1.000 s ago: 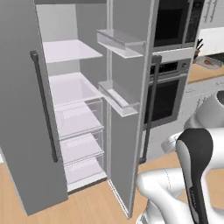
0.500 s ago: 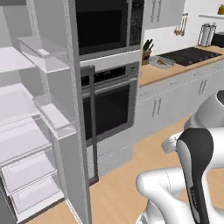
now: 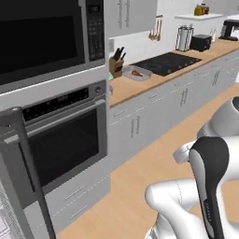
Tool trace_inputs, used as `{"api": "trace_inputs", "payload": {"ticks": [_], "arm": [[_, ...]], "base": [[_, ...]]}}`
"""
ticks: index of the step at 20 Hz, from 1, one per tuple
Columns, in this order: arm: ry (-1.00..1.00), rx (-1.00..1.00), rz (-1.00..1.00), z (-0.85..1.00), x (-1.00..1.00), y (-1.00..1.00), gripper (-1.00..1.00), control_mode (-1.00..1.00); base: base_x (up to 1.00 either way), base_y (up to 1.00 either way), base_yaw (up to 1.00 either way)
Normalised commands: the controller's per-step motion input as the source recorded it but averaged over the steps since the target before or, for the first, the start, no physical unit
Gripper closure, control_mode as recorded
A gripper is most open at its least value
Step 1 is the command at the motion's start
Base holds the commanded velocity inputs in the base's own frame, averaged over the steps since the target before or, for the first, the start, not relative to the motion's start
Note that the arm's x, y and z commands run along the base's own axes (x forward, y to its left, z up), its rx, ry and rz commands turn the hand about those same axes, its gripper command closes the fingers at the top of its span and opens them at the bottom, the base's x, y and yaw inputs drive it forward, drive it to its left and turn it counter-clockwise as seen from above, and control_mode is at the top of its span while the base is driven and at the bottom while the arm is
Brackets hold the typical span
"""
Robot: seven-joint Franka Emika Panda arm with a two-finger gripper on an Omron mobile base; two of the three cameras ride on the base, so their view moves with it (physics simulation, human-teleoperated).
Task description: Place one squash and one chicken drumstick in each tupperware on the nearby counter, to pack two identical lunches.
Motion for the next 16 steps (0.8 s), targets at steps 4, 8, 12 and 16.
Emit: {"api": "trace_inputs", "payload": {"ticks": [4, 8, 12, 16], "arm": [[0.0, 0.0, 0.0, 0.0, 0.0, 0.0, 1.0, 1.0], [0.0, 0.0, 0.0, 0.0, 0.0, 0.0, 1.0, 1.0], [0.0, 0.0, 0.0, 0.0, 0.0, 0.0, 1.0, 1.0], [0.0, 0.0, 0.0, 0.0, 0.0, 0.0, 1.0, 1.0]], "base": [[1.0, -0.22, -0.1], [1.0, -0.4, -0.06], [1.0, -0.6, -0.02], [1.0, -0.5, 0.0]]}}
